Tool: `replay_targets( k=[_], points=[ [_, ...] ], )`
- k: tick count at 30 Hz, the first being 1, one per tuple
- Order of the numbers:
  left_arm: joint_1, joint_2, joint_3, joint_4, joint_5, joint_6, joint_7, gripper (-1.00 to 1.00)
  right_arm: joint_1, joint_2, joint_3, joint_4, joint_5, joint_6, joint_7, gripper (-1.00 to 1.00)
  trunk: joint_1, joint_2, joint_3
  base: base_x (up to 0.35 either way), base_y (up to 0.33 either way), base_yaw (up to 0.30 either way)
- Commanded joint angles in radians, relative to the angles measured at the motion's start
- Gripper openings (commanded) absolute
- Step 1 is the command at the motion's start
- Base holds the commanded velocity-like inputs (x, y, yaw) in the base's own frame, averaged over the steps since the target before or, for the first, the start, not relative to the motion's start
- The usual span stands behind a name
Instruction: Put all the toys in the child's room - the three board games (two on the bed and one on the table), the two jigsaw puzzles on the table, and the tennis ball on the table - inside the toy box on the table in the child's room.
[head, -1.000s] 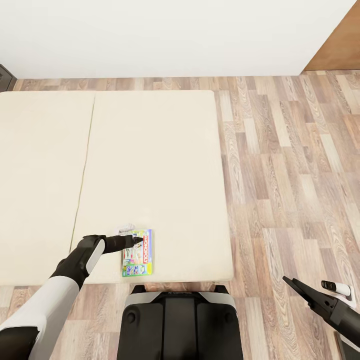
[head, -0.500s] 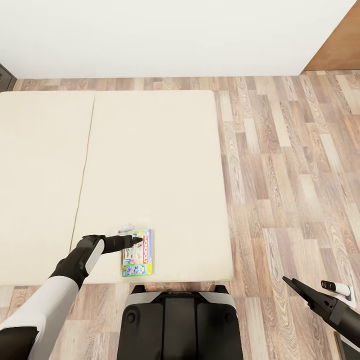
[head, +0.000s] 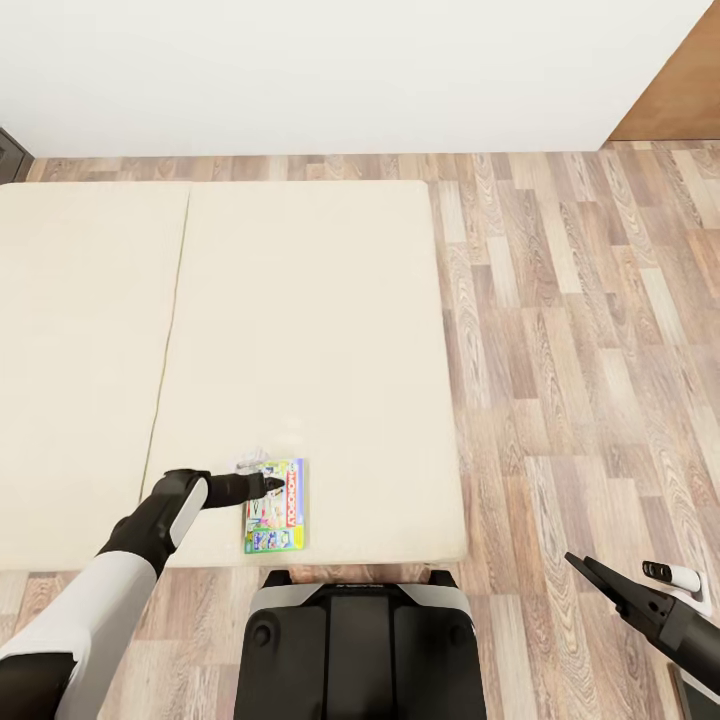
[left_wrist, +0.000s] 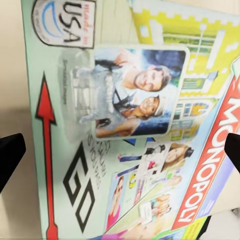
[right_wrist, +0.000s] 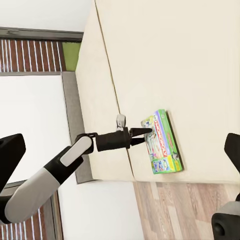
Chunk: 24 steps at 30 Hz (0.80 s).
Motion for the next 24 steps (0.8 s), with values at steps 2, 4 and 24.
replay_targets(
  k=[2, 4, 24],
  points=[
    [-0.002, 0.001, -0.001, -0.001, 0.005, 0.008, 0.001, 1.00, 0.000, 0.000, 0.000, -0.001, -0.005, 0.007, -0.001, 1.00, 0.001, -0.002, -0.001, 0.000, 0.000, 0.000],
    [-0.003, 0.001, -0.001, -0.001, 0.005, 0.009, 0.001, 1.00, 0.000, 0.000, 0.000, -0.001, -0.005, 0.008, -0.001, 1.00, 0.001, -0.002, -0.001, 0.000, 0.000, 0.000],
    [-0.016, -0.001, 0.000, -0.001, 0.005, 0.069, 0.002, 1.00, 0.000, -0.001, 0.000, 0.000, -0.005, 0.009, -0.001, 1.00, 0.001, -0.002, -0.001, 0.000, 0.000, 0.000]
  ],
)
